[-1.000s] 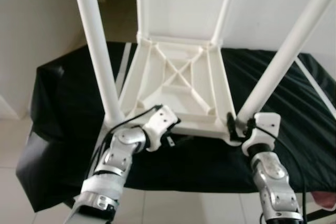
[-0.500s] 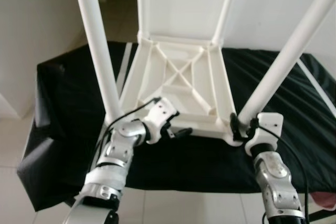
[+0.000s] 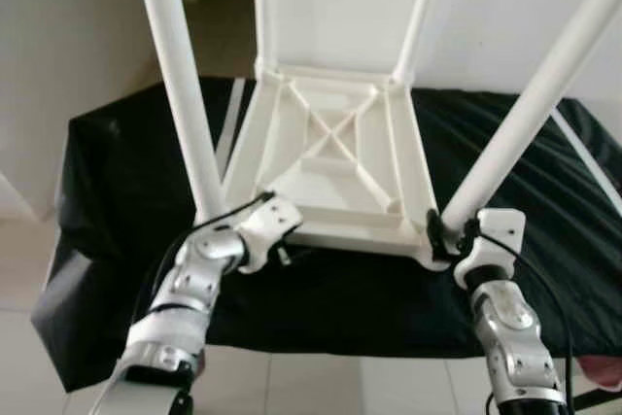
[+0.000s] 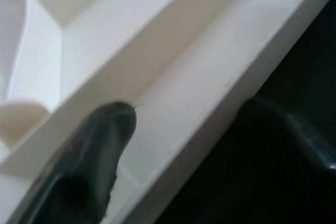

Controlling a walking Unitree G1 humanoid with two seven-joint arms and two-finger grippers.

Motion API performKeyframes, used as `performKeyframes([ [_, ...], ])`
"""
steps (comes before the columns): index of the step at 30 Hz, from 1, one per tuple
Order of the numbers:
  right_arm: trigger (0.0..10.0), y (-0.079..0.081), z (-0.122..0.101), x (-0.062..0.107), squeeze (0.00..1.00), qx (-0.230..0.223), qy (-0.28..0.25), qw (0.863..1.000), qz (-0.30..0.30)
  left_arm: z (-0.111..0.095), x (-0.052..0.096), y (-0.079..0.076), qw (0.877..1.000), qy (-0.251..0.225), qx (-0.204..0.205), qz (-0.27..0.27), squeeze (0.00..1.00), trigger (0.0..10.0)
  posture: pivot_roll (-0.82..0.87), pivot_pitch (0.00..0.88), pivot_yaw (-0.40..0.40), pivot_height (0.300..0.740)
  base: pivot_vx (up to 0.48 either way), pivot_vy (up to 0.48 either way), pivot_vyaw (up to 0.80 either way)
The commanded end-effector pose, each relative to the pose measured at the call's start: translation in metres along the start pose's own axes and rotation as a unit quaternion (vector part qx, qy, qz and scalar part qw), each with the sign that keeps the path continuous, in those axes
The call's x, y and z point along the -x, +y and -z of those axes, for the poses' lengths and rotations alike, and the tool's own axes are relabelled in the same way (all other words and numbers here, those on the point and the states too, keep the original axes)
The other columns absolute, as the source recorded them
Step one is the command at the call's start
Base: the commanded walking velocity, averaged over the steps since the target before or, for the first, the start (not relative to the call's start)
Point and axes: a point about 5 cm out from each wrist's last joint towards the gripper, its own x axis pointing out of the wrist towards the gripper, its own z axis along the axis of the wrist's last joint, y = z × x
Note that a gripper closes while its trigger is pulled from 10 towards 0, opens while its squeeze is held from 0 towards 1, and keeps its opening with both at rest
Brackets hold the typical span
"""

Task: Building children table

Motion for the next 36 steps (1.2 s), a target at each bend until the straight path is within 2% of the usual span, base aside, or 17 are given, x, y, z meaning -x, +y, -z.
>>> performKeyframes([
  [1,10.0,-0.003,0.002,-0.001,0.00,-0.003,0.002,1.000,0.007,0.013,0.006,0.003,0.994,0.028,0.004,-0.103,0.00,10.0,0.04,0.000,-0.034,0.740,0.000,0.000,0.00],
  [3,10.0,-0.003,0.002,-0.001,0.00,-0.003,0.002,1.000,0.007,0.013,0.006,0.003,0.994,0.028,0.004,-0.103,0.00,10.0,0.04,0.000,-0.034,0.740,0.000,0.000,0.00],
  [4,10.0,-0.003,0.002,-0.002,0.00,-0.002,0.003,1.000,0.007,0.012,0.008,-0.010,0.999,0.020,0.006,-0.040,0.00,10.0,0.04,0.000,-0.032,0.740,0.000,0.000,0.00],
  [5,10.0,-0.003,0.002,-0.002,0.00,-0.002,0.003,1.000,0.007,0.012,0.008,-0.010,0.999,0.020,0.006,-0.040,0.00,10.0,0.04,0.000,-0.032,0.740,0.000,0.000,0.00],
  [6,10.0,-0.005,0.001,-0.004,0.00,-0.001,0.002,1.000,0.007,0.007,0.011,-0.022,1.000,0.003,0.007,0.014,0.00,10.0,0.04,0.000,-0.031,0.740,0.000,0.000,0.00],
  [11,10.0,-0.006,0.000,-0.006,0.00,-0.001,-0.001,1.000,0.006,0.004,0.013,-0.030,0.998,-0.012,0.020,0.053,0.00,10.0,0.04,0.000,-0.030,0.740,0.000,0.000,0.00],
  [13,10.0,-0.005,-0.002,-0.008,0.00,0.002,-0.004,1.000,0.002,-0.003,0.019,-0.040,0.993,-0.039,0.020,0.109,0.00,10.0,0.04,0.000,-0.027,0.740,0.000,0.000,0.00],
  [14,10.0,-0.005,-0.002,-0.008,0.00,0.002,-0.004,1.000,0.002,-0.003,0.019,-0.040,0.993,-0.039,0.020,0.109,0.00,10.0,0.04,0.000,-0.027,0.740,0.000,0.000,0.00],
  [15,10.0,-0.003,-0.003,-0.010,0.00,0.003,-0.006,1.000,-0.003,-0.007,0.025,-0.048,0.986,-0.060,0.020,0.157,0.00,10.0,0.04,0.000,-0.026,0.740,0.000,0.000,0.00],
  [19,10.0,-0.002,-0.003,-0.010,0.00,0.004,-0.006,1.000,-0.006,-0.009,0.027,-0.049,0.983,-0.069,0.019,0.169,0.00,10.0,0.04,0.000,-0.026,0.740,0.000,0.000,0.00],
  [21,10.0,0.000,-0.002,-0.011,0.00,0.005,-0.004,1.000,-0.012,-0.008,0.034,-0.052,0.976,-0.068,0.039,0.205,0.00,10.0,0.04,0.000,-0.025,0.740,0.000,0.000,0.00],
  [23,10.0,0.000,-0.001,-0.013,0.00,0.006,-0.002,1.000,-0.014,-0.006,0.040,-0.053,0.972,-0.066,0.027,0.223,0.00,10.0,0.04,0.000,-0.024,0.740,0.000,0.000,0.00],
  [28,10.0,0.002,-0.001,-0.016,0.00,0.011,-0.003,1.000,-0.019,-0.006,0.041,-0.053,0.972,-0.062,0.040,0.222,0.00,10.0,0.04,0.000,-0.021,0.740,0.000,0.000,0.00],
  [30,10.0,0.012,-0.007,-0.022,0.00,0.018,-0.013,0.999,-0.041,-0.016,0.042,-0.057,0.968,-0.084,0.057,0.228,0.00,10.0,0.04,0.000,-0.022,0.740,0.000,0.000,0.00],
  [34,10.0,0.016,-0.010,-0.023,0.00,0.023,-0.019,0.999,-0.044,-0.025,0.044,-0.060,0.965,-0.109,0.067,0.231,0.00,10.0,0.04,0.000,-0.024,0.740,0.000,0.000,0.00],
  [36,10.0,0.024,-0.015,-0.023,0.00,0.026,-0.023,0.999,-0.031,-0.046,0.049,-0.071,0.946,-0.170,0.109,0.254,0.00,10.0,0.05,0.000,-0.029,0.740,0.000,0.000,0.00],
])
